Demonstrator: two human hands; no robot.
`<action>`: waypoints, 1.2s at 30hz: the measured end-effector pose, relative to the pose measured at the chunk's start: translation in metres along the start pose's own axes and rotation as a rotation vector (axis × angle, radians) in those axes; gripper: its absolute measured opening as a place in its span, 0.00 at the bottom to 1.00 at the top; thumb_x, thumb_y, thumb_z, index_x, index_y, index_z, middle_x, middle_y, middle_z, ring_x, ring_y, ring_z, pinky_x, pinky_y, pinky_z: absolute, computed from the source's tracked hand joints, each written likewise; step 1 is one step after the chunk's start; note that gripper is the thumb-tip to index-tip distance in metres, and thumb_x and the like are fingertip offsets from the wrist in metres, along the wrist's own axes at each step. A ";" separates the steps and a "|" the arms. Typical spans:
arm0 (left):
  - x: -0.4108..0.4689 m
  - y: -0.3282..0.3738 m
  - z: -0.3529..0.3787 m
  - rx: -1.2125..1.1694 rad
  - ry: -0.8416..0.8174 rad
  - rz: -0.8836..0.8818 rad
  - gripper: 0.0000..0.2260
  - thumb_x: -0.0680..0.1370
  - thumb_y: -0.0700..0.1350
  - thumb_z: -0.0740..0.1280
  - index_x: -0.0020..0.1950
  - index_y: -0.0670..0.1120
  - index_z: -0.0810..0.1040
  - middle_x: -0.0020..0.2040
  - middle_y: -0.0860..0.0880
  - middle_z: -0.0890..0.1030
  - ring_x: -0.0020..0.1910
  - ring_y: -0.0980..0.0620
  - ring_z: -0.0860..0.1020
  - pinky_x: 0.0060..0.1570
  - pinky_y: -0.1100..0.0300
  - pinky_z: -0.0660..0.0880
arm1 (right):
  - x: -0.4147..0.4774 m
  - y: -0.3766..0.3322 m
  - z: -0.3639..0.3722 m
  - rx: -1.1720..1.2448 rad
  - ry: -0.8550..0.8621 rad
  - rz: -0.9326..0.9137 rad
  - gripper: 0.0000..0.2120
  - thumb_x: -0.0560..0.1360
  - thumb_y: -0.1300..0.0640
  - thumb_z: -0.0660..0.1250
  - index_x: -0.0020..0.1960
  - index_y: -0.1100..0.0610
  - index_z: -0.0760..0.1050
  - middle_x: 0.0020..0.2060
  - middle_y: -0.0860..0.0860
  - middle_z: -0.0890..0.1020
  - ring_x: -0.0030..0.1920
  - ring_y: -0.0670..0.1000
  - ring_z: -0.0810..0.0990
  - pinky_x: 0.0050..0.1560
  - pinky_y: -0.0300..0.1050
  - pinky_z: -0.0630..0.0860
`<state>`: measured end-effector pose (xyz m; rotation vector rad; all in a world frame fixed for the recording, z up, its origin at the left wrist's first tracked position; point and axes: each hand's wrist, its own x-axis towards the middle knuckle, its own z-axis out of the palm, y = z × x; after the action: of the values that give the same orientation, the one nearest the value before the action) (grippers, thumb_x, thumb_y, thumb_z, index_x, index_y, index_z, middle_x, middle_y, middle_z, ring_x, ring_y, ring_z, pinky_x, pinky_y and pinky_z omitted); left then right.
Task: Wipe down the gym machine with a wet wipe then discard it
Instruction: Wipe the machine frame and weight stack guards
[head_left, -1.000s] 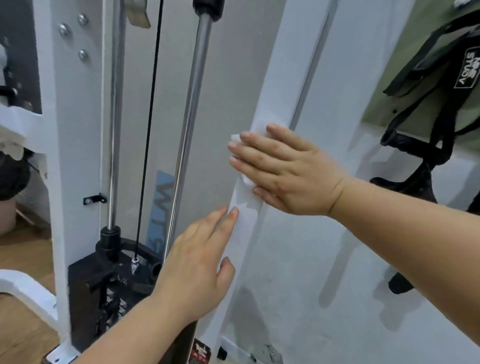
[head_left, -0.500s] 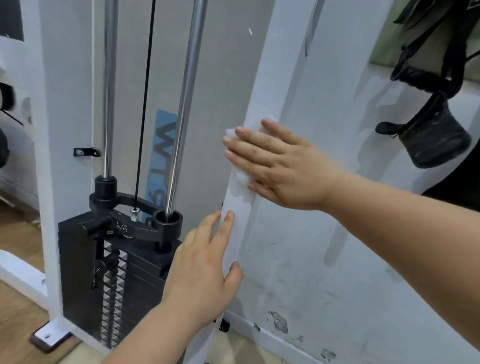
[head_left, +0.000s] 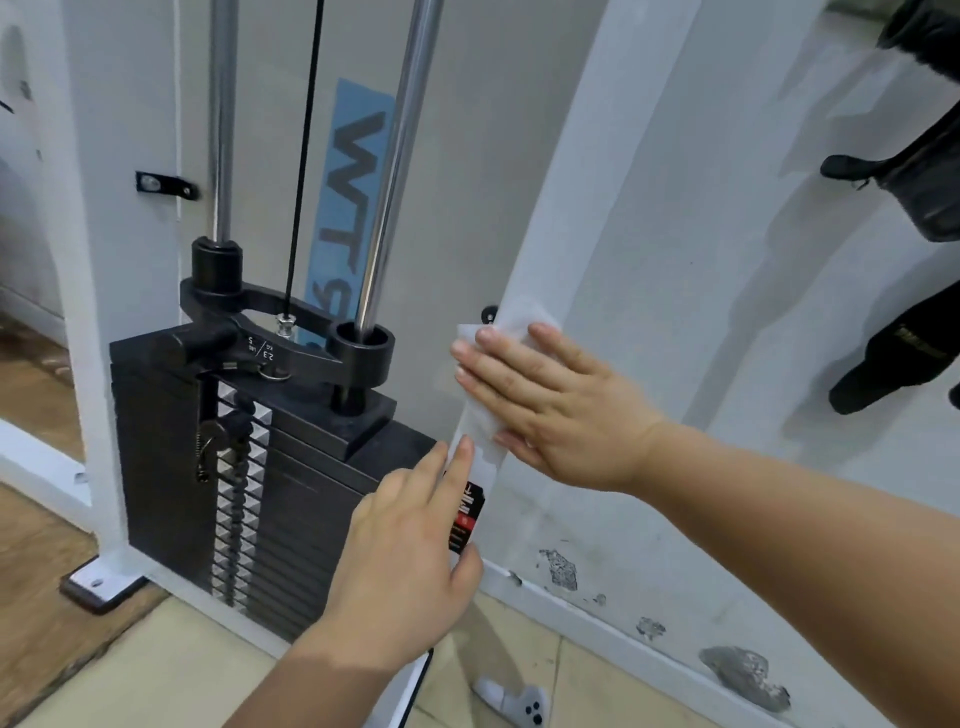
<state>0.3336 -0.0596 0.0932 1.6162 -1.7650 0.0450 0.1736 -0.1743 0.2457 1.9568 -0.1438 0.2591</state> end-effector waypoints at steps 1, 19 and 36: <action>-0.001 -0.002 0.002 -0.001 -0.003 0.003 0.40 0.74 0.59 0.61 0.83 0.55 0.47 0.80 0.51 0.63 0.67 0.49 0.70 0.63 0.49 0.74 | 0.001 0.006 -0.002 -0.008 0.003 -0.025 0.29 0.85 0.47 0.56 0.82 0.59 0.60 0.81 0.54 0.61 0.81 0.55 0.58 0.81 0.57 0.51; -0.032 -0.050 0.045 0.295 -0.022 0.000 0.37 0.73 0.54 0.67 0.81 0.46 0.62 0.84 0.44 0.51 0.83 0.45 0.47 0.76 0.32 0.54 | -0.023 -0.094 0.022 -0.004 -0.175 0.001 0.30 0.87 0.48 0.52 0.84 0.59 0.50 0.83 0.55 0.53 0.83 0.55 0.50 0.82 0.55 0.39; -0.049 -0.081 0.058 0.296 0.063 0.003 0.31 0.70 0.47 0.72 0.74 0.53 0.75 0.84 0.42 0.51 0.82 0.41 0.52 0.76 0.30 0.49 | -0.018 -0.131 0.024 0.082 -0.302 -0.014 0.31 0.86 0.45 0.46 0.83 0.61 0.49 0.83 0.57 0.50 0.83 0.56 0.45 0.81 0.56 0.37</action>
<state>0.3743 -0.0630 -0.0103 1.7972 -1.7756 0.3707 0.1875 -0.1452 0.1150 2.0693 -0.3195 -0.0422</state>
